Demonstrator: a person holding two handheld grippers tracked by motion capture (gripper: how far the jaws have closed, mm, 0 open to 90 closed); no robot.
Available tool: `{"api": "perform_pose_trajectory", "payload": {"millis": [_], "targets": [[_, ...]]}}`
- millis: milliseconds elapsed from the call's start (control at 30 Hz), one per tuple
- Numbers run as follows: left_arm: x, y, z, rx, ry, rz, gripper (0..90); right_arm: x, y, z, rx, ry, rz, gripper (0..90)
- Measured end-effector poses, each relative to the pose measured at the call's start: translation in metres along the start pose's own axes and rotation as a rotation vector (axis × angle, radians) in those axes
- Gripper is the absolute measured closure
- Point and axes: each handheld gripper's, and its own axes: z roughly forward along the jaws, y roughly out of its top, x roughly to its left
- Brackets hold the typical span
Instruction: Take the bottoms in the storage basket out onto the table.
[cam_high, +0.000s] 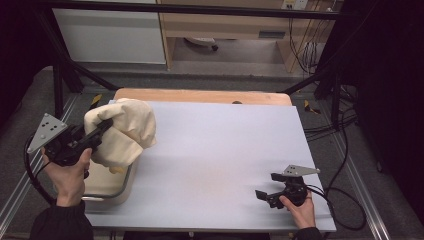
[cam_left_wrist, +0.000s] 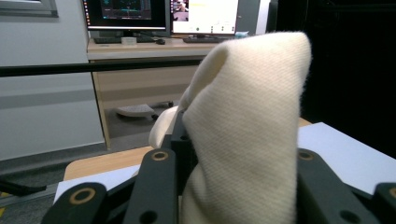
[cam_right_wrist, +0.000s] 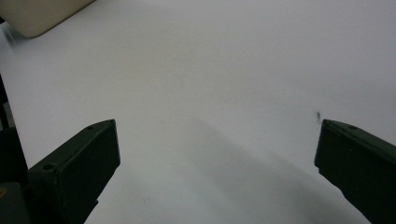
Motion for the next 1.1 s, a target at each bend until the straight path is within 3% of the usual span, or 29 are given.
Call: {"api": "perform_pose_trajectory", "payload": {"millis": [1100], "targets": [[-0.045,0.002,0.038,0.025,-0.096,0.035,66.8,0.0,0.0,-0.001,-0.004,0.002,0.001,0.5]]}}
